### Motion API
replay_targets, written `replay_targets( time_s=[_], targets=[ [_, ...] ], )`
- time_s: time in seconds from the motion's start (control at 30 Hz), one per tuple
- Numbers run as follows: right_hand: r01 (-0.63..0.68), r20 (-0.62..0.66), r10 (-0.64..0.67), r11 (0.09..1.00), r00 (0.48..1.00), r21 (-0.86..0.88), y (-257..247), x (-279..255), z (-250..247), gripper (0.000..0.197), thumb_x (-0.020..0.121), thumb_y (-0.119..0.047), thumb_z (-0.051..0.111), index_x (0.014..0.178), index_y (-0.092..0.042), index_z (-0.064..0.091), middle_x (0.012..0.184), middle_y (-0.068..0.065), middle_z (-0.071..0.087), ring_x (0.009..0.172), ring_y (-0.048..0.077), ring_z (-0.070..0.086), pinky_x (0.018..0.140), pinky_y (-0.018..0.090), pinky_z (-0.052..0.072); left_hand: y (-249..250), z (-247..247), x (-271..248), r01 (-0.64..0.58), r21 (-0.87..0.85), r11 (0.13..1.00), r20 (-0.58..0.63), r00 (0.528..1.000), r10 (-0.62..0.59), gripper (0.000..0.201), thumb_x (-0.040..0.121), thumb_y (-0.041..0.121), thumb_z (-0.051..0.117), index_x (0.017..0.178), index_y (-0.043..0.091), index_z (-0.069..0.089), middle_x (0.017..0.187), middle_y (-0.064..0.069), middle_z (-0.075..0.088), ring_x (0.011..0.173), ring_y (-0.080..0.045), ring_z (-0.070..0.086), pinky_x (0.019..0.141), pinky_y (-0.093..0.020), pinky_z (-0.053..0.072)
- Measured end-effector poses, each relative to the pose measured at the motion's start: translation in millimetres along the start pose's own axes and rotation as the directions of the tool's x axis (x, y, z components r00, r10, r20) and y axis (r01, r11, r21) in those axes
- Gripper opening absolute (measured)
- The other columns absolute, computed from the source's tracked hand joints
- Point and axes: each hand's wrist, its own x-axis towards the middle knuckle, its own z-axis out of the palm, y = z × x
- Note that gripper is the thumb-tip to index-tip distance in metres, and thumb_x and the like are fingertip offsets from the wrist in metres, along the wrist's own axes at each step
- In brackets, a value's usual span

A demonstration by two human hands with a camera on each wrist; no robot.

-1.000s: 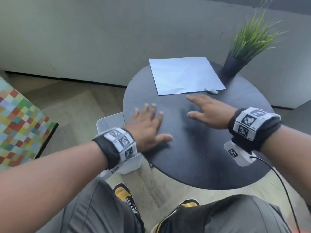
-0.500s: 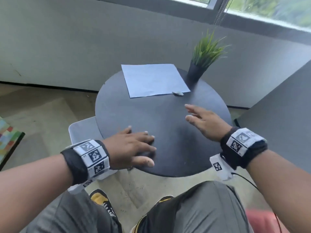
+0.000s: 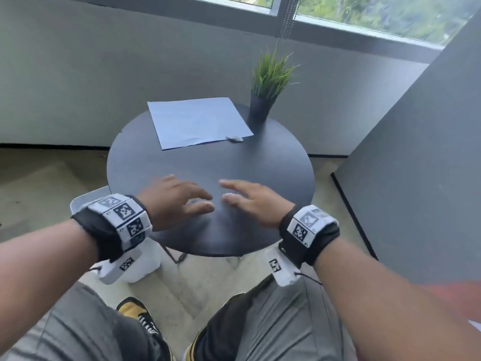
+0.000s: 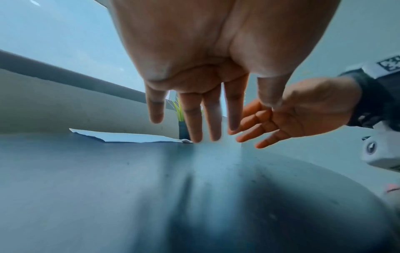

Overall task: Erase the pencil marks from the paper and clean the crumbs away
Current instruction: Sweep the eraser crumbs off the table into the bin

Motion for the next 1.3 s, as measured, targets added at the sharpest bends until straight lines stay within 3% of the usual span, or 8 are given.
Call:
replay_targets(
  time_s=[0.17,0.27,0.47,0.57,0.77,1.0,1.17,1.3],
  targets=[
    [-0.602,-0.287,0.553,0.790,0.782,-0.118,89.5,5.6,-49.3,0.068,0.090,-0.050,0.053,0.142,-0.007,0.040,0.151,0.020,0.032,0.138,0.034,0.033,0.114,0.041,0.027,-22.1,4.9,28.2,0.263,0.080,0.961,0.105,0.957,-0.271,0.087,0.086,0.077,0.039,0.157,0.031,0.018,0.167,-0.005,0.005,0.153,-0.025,0.010,0.122,-0.048,0.017],
    [-0.695,-0.228,0.657,0.695,0.718,-0.184,92.2,2.9,-27.8,0.091,0.082,-0.067,0.047,0.149,-0.009,0.026,0.157,0.022,0.014,0.144,0.039,0.019,0.116,0.049,0.022,-23.7,10.6,35.9,0.256,0.143,0.956,0.159,0.947,-0.278,0.083,0.079,0.087,0.033,0.138,0.029,0.046,0.150,-0.005,0.036,0.143,-0.026,0.031,0.113,-0.050,0.031],
    [-0.253,-0.070,0.248,0.965,0.966,-0.071,50.1,-16.1,-5.2,0.072,0.091,-0.054,0.053,0.152,-0.023,0.030,0.157,0.005,0.032,0.145,0.018,0.027,0.117,0.031,0.021,-2.5,5.1,52.4,0.158,0.020,0.987,0.017,0.987,-0.159,0.070,0.082,0.079,0.038,0.133,0.036,0.058,0.149,0.002,0.047,0.136,-0.024,0.043,0.114,-0.042,0.034],
    [-0.387,-0.218,0.357,0.915,0.908,-0.114,74.4,-13.4,-18.2,0.071,0.093,-0.050,0.053,0.151,-0.017,0.029,0.160,0.010,0.022,0.148,0.024,0.017,0.119,0.034,0.014,-0.7,9.4,54.6,0.168,0.108,0.980,0.158,0.970,-0.184,0.077,0.089,0.071,0.047,0.151,0.026,0.034,0.164,-0.008,0.014,0.151,-0.027,0.016,0.120,-0.048,0.023],
    [-0.315,-0.131,0.294,0.931,0.947,-0.183,25.4,-13.9,43.9,0.073,0.094,-0.060,0.038,0.153,-0.020,0.023,0.163,0.007,0.006,0.149,0.027,0.001,0.119,0.050,0.008,12.2,1.4,53.1,0.002,-0.020,1.000,0.009,1.000,-0.002,0.040,0.099,0.051,0.047,0.097,0.019,0.071,0.101,-0.003,0.070,0.097,-0.025,0.060,0.088,-0.033,0.045],
    [-0.541,-0.374,0.503,0.841,0.779,0.006,51.2,-33.0,34.7,0.078,0.096,-0.063,0.030,0.156,-0.016,0.014,0.164,0.008,0.000,0.150,0.024,-0.004,0.121,0.048,0.002,-14.5,19.8,38.0,0.198,0.101,0.975,0.137,0.968,-0.211,0.069,0.093,0.069,0.038,0.149,0.029,0.034,0.165,-0.006,0.010,0.152,-0.024,0.011,0.120,-0.053,0.017],
    [-0.448,-0.252,0.392,0.865,0.885,-0.226,-9.0,-16.6,96.1,0.084,0.090,-0.072,0.016,0.156,-0.022,0.006,0.163,0.003,-0.012,0.148,0.028,-0.017,0.116,0.056,-0.010,-24.8,9.0,1.2,0.082,-0.220,0.972,-0.074,0.992,-0.100,0.071,0.082,0.082,0.030,0.113,0.032,0.070,0.126,0.008,0.065,0.120,-0.017,0.057,0.106,-0.039,0.035],
    [-0.057,-0.104,0.053,0.998,0.993,-0.036,-52.0,-11.2,110.7,0.075,0.096,-0.061,0.034,0.156,-0.024,0.009,0.164,-0.008,-0.002,0.149,0.008,-0.008,0.122,0.042,-0.003,-94.6,10.5,-30.8,0.131,-0.553,0.823,-0.499,0.739,-0.453,0.029,0.097,0.034,0.060,0.124,0.025,0.068,0.124,-0.003,0.064,0.118,-0.019,0.057,0.104,-0.029,0.039]
  ],
)
